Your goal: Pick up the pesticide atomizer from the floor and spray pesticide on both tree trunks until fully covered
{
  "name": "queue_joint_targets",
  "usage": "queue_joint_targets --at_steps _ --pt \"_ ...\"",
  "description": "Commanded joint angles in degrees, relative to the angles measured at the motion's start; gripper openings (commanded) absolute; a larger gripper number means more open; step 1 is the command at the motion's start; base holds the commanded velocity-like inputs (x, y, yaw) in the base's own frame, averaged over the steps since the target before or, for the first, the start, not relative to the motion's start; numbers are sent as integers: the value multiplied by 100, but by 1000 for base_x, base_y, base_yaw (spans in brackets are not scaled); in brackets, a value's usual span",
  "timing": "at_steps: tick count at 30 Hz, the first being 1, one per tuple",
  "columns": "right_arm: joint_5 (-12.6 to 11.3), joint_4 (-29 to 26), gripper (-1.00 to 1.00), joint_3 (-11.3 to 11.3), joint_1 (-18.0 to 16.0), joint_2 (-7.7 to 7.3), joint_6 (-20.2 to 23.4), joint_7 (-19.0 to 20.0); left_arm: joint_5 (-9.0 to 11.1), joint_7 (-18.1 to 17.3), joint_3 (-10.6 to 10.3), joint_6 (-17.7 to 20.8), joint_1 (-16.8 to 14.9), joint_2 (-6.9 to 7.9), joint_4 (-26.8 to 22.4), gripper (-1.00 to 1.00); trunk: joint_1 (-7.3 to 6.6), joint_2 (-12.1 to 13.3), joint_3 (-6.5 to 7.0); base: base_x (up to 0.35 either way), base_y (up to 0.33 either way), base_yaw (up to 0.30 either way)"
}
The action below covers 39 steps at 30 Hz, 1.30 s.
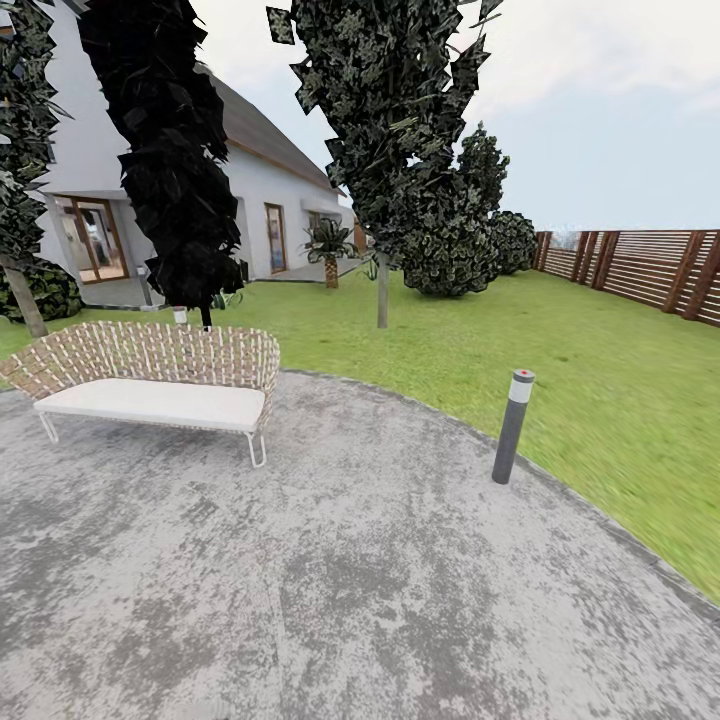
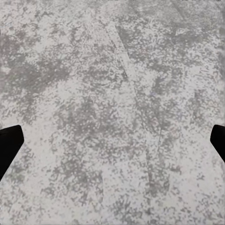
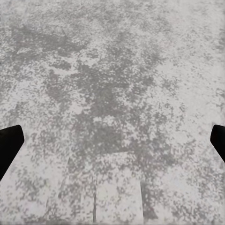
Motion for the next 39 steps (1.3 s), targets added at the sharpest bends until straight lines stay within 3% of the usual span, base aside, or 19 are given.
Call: queue_joint_targets --at_steps 1,14,23,39 --pt "4 22 100 -1 -3 0 -17 5 7 -3 18 -25 -4 7 6 100 0 -3 -6 0 0 0" --pt "4 75 100 1 -2 0 -17 7 18 65 23 -35 -4 3 -2 100 0 -3 -10 30 -245 98" --pt "4 63 100 28 -3 0 -17 17 131 70 23 -39 -4 4 5 100 0 -3 -10 105 -273 20" --pt "4 70 100 7 -3 8 -17 0 139 74 23 -35 -4 3 -10 100 0 -3 -14 96 -213 261"
